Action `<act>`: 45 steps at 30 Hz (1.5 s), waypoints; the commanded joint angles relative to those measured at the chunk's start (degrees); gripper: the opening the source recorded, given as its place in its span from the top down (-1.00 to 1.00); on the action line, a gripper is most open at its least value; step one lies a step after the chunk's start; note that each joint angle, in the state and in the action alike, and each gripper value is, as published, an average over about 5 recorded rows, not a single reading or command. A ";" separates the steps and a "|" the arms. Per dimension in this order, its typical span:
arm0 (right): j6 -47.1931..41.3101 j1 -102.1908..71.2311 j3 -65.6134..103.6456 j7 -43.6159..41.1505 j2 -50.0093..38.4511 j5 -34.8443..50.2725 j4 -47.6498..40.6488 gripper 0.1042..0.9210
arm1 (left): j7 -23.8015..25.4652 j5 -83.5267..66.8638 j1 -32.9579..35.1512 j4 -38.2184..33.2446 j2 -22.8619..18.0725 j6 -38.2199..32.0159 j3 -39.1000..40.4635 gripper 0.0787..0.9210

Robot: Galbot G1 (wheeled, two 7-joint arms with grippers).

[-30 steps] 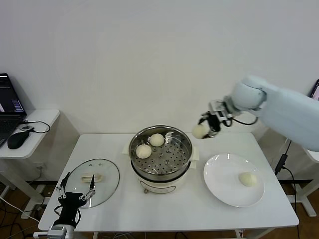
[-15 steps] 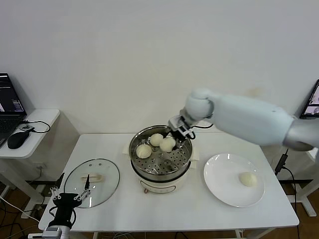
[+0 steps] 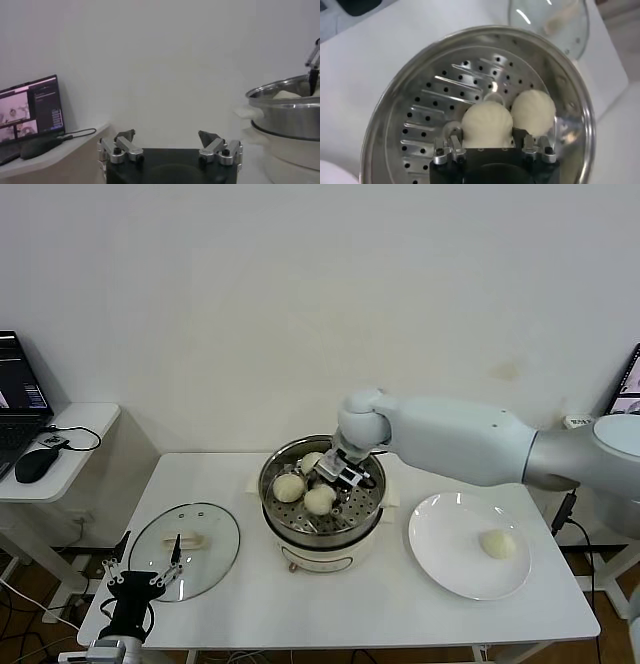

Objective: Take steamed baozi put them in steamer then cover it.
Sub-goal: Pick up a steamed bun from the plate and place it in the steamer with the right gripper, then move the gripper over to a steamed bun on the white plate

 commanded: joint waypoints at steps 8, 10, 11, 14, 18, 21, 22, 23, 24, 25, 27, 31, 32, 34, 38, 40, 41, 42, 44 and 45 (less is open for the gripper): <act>1.99 -0.54 -0.59 0.46 0.97 0.62 0.79 -0.27 | 0.01 0.18 -0.05 -0.01 -0.21 0.05 0.22 -0.77; 1.88 -0.20 -0.52 0.52 0.36 1.50 1.22 -0.33 | 0.01 0.17 -0.03 -0.04 -0.22 0.06 0.20 -0.77; 1.82 0.10 -0.46 0.43 -0.03 1.85 1.51 -0.38 | 0.01 0.17 0.00 -0.04 -0.21 0.06 0.18 -0.77; 1.51 1.70 -0.20 -0.63 -1.86 2.56 2.58 -0.58 | 0.01 0.16 0.10 -0.03 -0.15 0.04 0.08 -0.77; -0.71 4.69 1.02 -2.74 -6.10 3.90 4.07 -0.73 | 0.04 0.12 0.04 -0.20 -0.07 0.09 -0.03 -0.77; -4.91 6.28 2.82 -4.09 -10.72 4.50 5.57 -0.76 | 0.06 0.03 -0.09 -0.30 0.03 0.16 -0.12 -0.77; -6.92 6.71 3.52 -4.38 -12.64 4.54 6.19 -0.76 | 0.07 -0.01 -0.12 -0.31 0.11 0.18 -0.16 -0.77; -8.87 7.08 4.04 -4.51 -14.32 4.56 6.79 -0.76 | 0.07 -0.06 -0.15 -0.31 0.21 0.19 -0.20 -0.77; -10.71 7.47 4.40 -4.54 -16.10 4.57 7.43 -0.76 | 0.07 -0.14 -0.18 -0.33 0.31 0.23 -0.25 -0.77; -12.66 7.87 4.65 -4.53 -18.14 4.61 8.16 -0.76 | 0.06 -0.23 -0.21 -0.36 0.43 0.32 -0.30 -0.77; -16.21 8.62 4.34 -4.06 -21.98 4.99 9.78 -0.76 | 0.04 -0.40 -0.28 -0.45 0.62 0.57 -0.36 -0.77; -22.76 8.56 4.48 -3.33 -31.80 6.11 14.18 -0.76 | 0.08 -0.46 -0.45 -0.64 0.86 1.05 -0.09 -0.77; -23.76 8.07 4.84 -3.21 -34.25 6.09 15.24 -0.76 | 0.09 -0.43 -0.50 -0.64 0.91 1.10 0.05 -0.77; -24.80 6.76 5.48 -3.02 -38.32 5.49 16.71 -0.76 | 0.10 -0.34 -0.59 -0.58 1.04 1.15 0.36 -0.77; -23.70 3.09 6.08 -3.33 -43.85 1.82 17.69 -0.76 | 0.12 -0.13 -0.61 -0.62 1.44 1.18 0.94 -0.77; -22.24 0.47 6.84 -3.75 -45.46 -0.44 17.28 -0.76 | 0.12 -0.03 -0.60 -0.69 1.59 1.19 1.10 -0.77; -21.44 -1.21 7.50 -3.97 -46.15 -1.65 16.88 -0.76 | 0.12 0.03 -0.60 -0.71 1.63 1.19 1.18 -0.77; -20.69 -3.01 8.49 -4.17 -46.76 -2.87 16.45 -0.76 | 0.11 0.08 -0.57 -0.71 1.64 1.19 1.24 -0.77; -19.81 -6.80 11.47 -4.41 -47.71 -4.69 15.58 -0.76 | 0.10 0.20 -0.51 -0.69 1.65 1.19 1.38 -0.77; -19.54 -9.50 13.66 -4.45 -48.14 -5.55 15.03 -0.76 | 0.11 0.27 -0.48 -0.70 1.64 1.19 1.44 -0.77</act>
